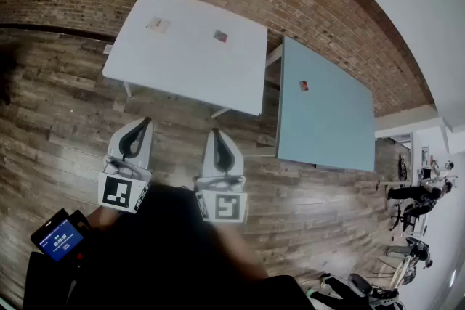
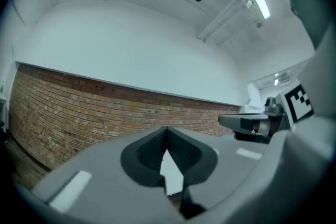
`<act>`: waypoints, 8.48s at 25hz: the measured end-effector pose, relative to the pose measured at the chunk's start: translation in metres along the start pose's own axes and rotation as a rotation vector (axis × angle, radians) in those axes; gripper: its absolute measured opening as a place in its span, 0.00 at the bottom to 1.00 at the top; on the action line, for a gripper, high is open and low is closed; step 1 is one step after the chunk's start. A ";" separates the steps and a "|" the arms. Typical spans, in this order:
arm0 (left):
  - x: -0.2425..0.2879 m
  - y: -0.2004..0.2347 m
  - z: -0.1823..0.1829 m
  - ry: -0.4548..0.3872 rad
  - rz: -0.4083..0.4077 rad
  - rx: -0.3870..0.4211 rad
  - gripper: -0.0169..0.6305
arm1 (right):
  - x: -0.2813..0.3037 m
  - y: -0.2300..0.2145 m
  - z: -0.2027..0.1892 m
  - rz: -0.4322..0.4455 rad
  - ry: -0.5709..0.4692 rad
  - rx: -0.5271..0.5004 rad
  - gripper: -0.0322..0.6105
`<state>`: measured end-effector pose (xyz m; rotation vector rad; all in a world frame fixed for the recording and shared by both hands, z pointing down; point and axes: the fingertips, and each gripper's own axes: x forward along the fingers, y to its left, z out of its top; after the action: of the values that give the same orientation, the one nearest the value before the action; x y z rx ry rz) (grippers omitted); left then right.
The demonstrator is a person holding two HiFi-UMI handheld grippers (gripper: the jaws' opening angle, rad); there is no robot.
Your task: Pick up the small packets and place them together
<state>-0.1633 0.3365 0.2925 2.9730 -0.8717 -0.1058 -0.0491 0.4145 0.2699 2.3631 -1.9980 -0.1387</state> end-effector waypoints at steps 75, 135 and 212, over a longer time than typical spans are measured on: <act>0.094 0.070 -0.012 -0.025 0.008 0.001 0.03 | 0.125 -0.024 -0.060 -0.015 0.110 0.031 0.07; 0.330 0.236 -0.050 0.131 0.196 0.013 0.03 | 0.435 -0.068 -0.173 0.261 0.293 0.071 0.14; 0.297 0.363 -0.122 0.294 0.282 -0.199 0.03 | 0.510 0.001 -0.418 0.235 0.998 -0.033 0.33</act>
<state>-0.0997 -0.1269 0.4198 2.5644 -1.1471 0.2335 0.0737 -0.0987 0.6658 1.5918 -1.6532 0.8245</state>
